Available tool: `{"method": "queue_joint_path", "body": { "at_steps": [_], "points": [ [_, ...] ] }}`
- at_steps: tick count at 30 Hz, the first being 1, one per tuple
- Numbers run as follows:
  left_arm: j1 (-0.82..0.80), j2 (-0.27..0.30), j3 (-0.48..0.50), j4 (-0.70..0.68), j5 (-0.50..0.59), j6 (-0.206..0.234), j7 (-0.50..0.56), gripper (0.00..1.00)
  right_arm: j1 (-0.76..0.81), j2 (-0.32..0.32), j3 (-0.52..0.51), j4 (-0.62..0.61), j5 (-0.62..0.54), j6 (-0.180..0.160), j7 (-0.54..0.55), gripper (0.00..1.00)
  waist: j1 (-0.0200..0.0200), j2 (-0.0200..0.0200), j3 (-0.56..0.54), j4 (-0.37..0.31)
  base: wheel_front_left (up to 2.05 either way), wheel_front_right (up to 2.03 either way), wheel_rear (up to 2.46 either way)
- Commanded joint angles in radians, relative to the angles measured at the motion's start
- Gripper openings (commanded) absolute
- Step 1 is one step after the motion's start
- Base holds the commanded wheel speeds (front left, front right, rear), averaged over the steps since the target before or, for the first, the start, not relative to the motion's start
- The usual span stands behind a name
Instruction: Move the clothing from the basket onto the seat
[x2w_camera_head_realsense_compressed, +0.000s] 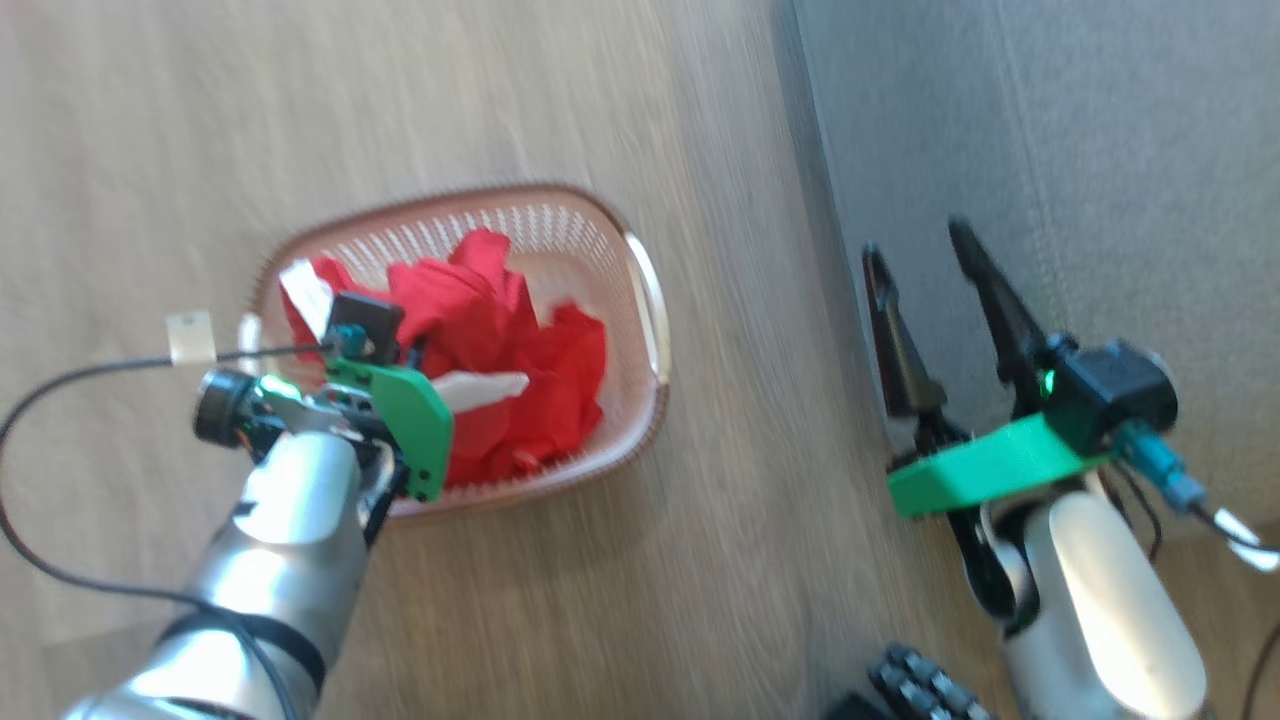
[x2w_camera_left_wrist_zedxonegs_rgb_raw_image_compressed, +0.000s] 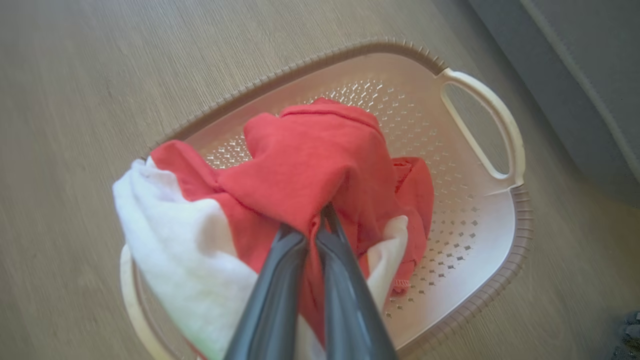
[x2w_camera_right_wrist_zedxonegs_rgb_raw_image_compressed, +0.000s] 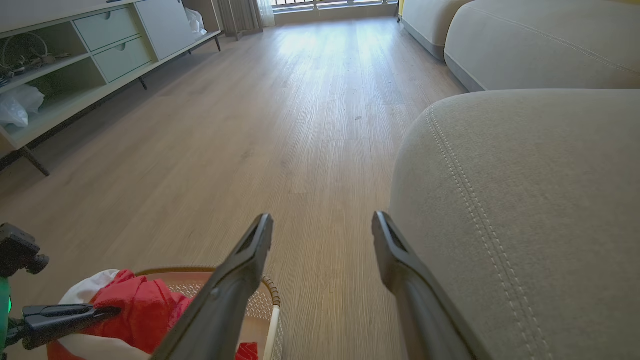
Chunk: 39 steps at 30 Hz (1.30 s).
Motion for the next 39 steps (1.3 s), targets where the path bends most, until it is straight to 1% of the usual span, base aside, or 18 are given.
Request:
{"method": "queue_joint_path", "body": {
  "at_steps": [1, 6, 10, 14, 19, 20, 21, 24, 27, 28, 33, 36, 39],
  "points": [
    [0.037, 0.008, 0.028, -0.047, -0.018, -0.004, -0.013, 0.00, 0.051, -0.008, 0.003, -0.011, -0.016, 0.000, -0.009, 1.00, 0.0000, -0.0001, -0.146, 0.077, 0.00, 0.00, 0.00],
    [0.124, 0.000, 0.035, -0.209, -0.062, -0.012, -0.014, 0.00, 0.115, -0.008, -0.027, 0.022, -0.042, 0.000, -0.009, 1.00, 0.0000, -0.0001, -0.265, 0.112, 0.00, 0.00, 0.00],
    [0.195, -0.001, 0.020, -0.355, -0.117, -0.014, -0.014, 0.00, 0.165, -0.008, -0.040, 0.040, -0.049, 0.000, -0.009, 1.00, 0.0000, -0.0001, -0.347, 0.129, 0.00, 0.00, 0.00],
    [0.251, -0.001, 0.011, -0.495, -0.171, 0.005, -0.014, 0.00, 0.210, -0.008, -0.045, 0.054, -0.050, 0.000, -0.009, 1.00, 0.0000, -0.0001, -0.417, 0.139, 0.00, 0.00, 0.00],
    [0.322, -0.001, 0.025, -0.679, -0.208, 0.043, -0.014, 0.00, 0.259, -0.008, -0.051, 0.066, -0.042, 0.000, -0.009, 1.00, 0.0000, -0.0001, -0.490, 0.145, 0.00, 0.00, 0.00],
    [0.335, -0.001, 0.027, -0.711, -0.213, 0.049, -0.014, 0.00, 0.268, -0.008, -0.051, 0.067, -0.042, 0.000, -0.009, 1.00, 0.0000, -0.0001, -0.501, 0.147, 0.00, 0.00, 0.00],
    [0.335, -0.001, 0.027, -0.711, -0.213, 0.049, -0.014, 0.00, 0.268, -0.008, -0.051, 0.067, -0.042, 0.000, -0.009, 1.00, 0.0000, -0.0001, -0.501, 0.147, 0.00, 0.00, 0.00],
    [0.366, -0.001, 0.025, -0.794, -0.214, 0.058, -0.014, 0.00, 0.286, -0.008, -0.052, 0.060, -0.039, 0.000, -0.009, 1.00, 0.0000, -0.0001, -0.524, 0.154, 0.00, 0.00, 0.00],
    [0.387, -0.001, 0.033, -0.865, -0.218, 0.067, -0.014, 0.00, 0.295, -0.008, -0.056, 0.011, 0.027, 0.000, -0.009, 1.00, 0.0000, -0.0001, -0.534, 0.160, 0.00, 0.00, 0.00],
    [0.393, -0.001, 0.034, -0.886, -0.218, 0.068, -0.014, 0.00, 0.301, -0.008, -0.064, -0.004, 0.033, 0.000, -0.009, 1.00, 0.0000, -0.0001, -0.537, 0.163, 0.00, 0.00, 0.00],
    [0.418, -0.001, 0.039, -0.985, -0.222, 0.075, -0.014, 0.00, 0.325, -0.008, -0.069, -0.032, 0.005, 0.000, -0.009, 1.00, 0.0000, -0.0001, -0.549, 0.175, 0.00, 0.00, 0.00],
    [0.438, -0.001, 0.036, -1.059, -0.218, 0.066, -0.014, 0.00, 0.334, -0.008, -0.060, -0.031, -0.019, 0.000, -0.009, 1.00, 0.0000, -0.0001, -0.554, 0.180, 0.00, 0.00, 0.00],
    [0.458, -0.001, 0.037, -1.129, -0.229, 0.069, -0.014, 0.00, 0.338, -0.008, -0.058, -0.030, -0.027, 0.000, -0.009, 1.00, 0.0000, -0.0001, -0.560, 0.183, 0.00, 0.00, 0.00]
  ]
}}
